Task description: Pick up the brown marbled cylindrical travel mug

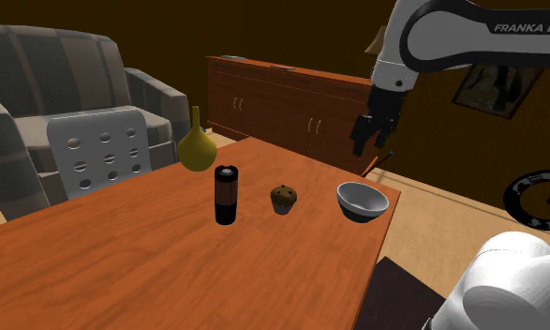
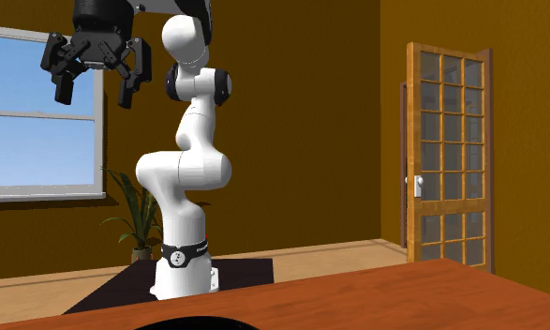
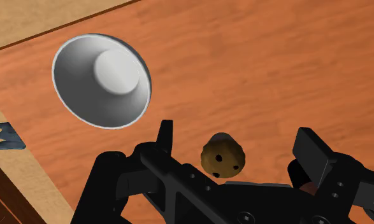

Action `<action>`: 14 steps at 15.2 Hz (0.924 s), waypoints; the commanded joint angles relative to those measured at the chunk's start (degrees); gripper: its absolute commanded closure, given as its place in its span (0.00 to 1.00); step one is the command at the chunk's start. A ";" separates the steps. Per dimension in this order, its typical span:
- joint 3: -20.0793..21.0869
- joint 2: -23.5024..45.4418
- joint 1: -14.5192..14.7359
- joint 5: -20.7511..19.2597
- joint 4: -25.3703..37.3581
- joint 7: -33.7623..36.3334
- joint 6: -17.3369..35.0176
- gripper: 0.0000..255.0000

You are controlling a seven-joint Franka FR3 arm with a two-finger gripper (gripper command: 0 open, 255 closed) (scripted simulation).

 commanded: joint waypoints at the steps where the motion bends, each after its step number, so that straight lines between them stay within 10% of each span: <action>1: 0.00 0.00 0.00 0.00 0.00 0.00 0.00 0.00; 14: 6.36 24.49 3.53 3.84 10.82 7.43 12.43 0.00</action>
